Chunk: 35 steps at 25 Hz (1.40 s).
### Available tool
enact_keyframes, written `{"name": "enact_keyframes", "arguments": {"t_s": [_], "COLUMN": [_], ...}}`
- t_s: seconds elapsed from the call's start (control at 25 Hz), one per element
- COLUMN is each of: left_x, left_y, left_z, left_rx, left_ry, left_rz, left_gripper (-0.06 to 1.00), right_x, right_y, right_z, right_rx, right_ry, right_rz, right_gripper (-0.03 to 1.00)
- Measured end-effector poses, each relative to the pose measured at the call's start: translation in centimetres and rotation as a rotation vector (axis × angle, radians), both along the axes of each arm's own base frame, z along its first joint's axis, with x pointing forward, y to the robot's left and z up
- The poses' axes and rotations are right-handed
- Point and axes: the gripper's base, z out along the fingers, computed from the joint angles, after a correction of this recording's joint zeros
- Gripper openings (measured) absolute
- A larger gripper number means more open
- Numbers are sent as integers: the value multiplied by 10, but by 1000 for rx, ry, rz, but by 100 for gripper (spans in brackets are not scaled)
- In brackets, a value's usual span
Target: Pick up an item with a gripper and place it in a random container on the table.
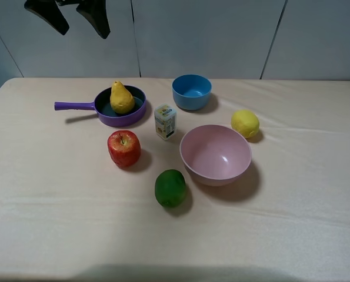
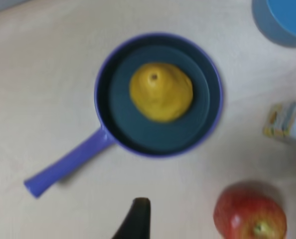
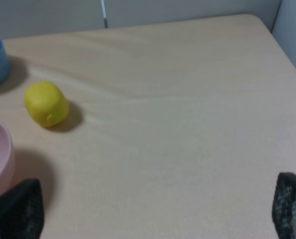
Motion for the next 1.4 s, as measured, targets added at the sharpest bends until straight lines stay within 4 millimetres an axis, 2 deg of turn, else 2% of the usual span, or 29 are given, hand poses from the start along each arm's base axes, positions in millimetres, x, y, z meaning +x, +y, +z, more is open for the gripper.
{"name": "enact_keyframes", "arguments": {"t_s": [0.32, 0.48, 0.72, 0.96, 1.08, 1.4], "left_x": [-61, -95, -155, -221, -251, -320], "left_y": [17, 27, 43, 61, 70, 89], "left_z": [15, 22, 21, 28, 27, 6], "left_rx": [1, -2, -14, -52, -68, -119], "left_ry": [22, 18, 20, -69, -120, -238], "left_rz": [13, 21, 20, 19, 18, 26], "left_gripper": [86, 95, 99, 99, 99, 99], "right_x": [0, 0, 0, 0, 0, 0], "right_y": [0, 0, 0, 0, 0, 0], "right_z": [0, 0, 0, 0, 0, 0], "right_rx": [0, 0, 0, 0, 0, 0], "right_ry": [0, 0, 0, 0, 0, 0], "right_rz": [0, 0, 0, 0, 0, 0], "right_gripper": [69, 69, 69, 69, 69, 69]}}
